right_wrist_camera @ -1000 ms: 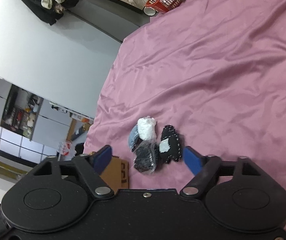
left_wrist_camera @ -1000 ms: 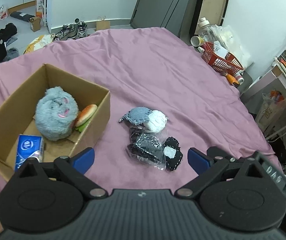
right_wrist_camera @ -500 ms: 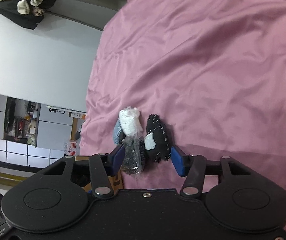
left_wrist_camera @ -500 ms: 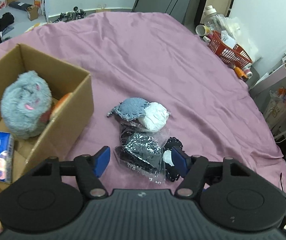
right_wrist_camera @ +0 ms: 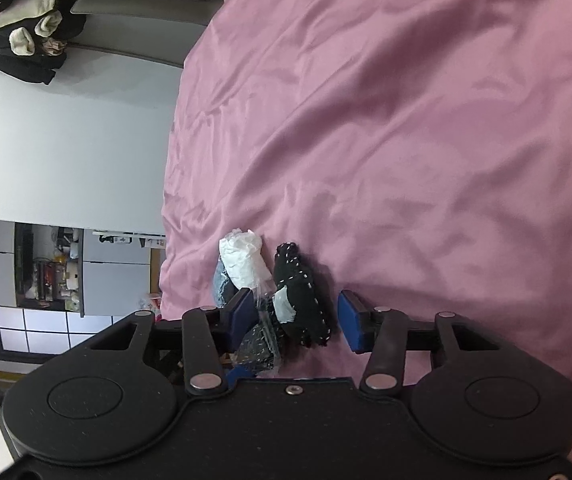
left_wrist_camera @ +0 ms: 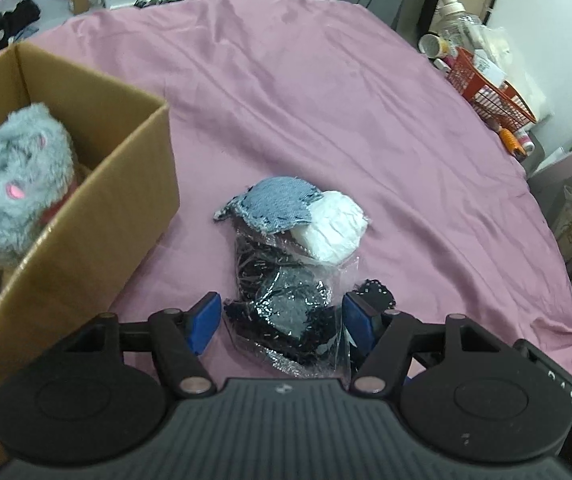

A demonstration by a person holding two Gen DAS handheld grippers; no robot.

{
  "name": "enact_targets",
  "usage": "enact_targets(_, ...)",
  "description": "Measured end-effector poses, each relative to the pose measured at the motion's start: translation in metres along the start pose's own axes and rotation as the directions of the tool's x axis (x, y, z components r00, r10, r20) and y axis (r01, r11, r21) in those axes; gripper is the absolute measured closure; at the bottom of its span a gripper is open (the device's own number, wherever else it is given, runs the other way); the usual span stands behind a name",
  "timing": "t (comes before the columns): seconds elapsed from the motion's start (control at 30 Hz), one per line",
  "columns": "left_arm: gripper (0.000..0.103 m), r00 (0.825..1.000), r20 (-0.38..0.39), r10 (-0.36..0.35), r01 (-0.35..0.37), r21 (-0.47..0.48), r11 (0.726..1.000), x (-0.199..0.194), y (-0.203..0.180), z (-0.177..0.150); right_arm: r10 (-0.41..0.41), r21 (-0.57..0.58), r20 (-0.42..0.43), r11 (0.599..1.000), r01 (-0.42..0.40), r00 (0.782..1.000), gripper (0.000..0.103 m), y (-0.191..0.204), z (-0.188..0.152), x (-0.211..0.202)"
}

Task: Organize soft objects
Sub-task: 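Grasp the black bagged item with the left tool while the right tool grasps the black pouch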

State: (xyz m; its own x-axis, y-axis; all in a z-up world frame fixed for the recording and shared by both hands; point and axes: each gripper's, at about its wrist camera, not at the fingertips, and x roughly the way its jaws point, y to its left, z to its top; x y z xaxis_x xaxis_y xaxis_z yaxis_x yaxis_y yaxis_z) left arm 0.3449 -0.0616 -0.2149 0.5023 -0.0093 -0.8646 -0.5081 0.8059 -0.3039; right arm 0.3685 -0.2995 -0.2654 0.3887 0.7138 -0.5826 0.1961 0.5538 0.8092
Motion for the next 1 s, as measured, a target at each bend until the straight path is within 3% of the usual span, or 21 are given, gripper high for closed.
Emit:
enact_targets(0.17,0.058,1.000,0.000,-0.010,0.010,-0.024,1.000,0.002,0.003,-0.001,-0.007,-0.003,-0.014,1.000,0.007,1.000,0.069,0.000,0.001,0.006)
enact_targets(0.23,0.062,1.000,0.005,-0.016,0.016,-0.017,1.000,-0.001,0.002,0.000,-0.015,-0.009,-0.020,1.000,0.015,1.000,0.082,-0.001,0.000,0.007)
enact_targets(0.33,0.065,1.000,0.010,-0.017,0.018,-0.011,1.000,-0.005,0.000,-0.001,-0.022,-0.037,-0.009,0.999,0.022,1.000,0.089,0.002,-0.003,0.004)
enact_targets(0.6,0.066,0.999,0.016,-0.041,0.041,-0.007,0.999,-0.027,0.005,-0.007,-0.012,-0.114,0.030,0.993,0.015,0.999,0.091,0.018,-0.011,-0.007)
enact_targets(1.0,0.066,0.993,0.076,-0.085,0.081,0.058,0.995,-0.093,0.015,-0.005,-0.015,-0.202,0.112,0.979,0.038,0.994,0.091,0.047,-0.033,-0.037)
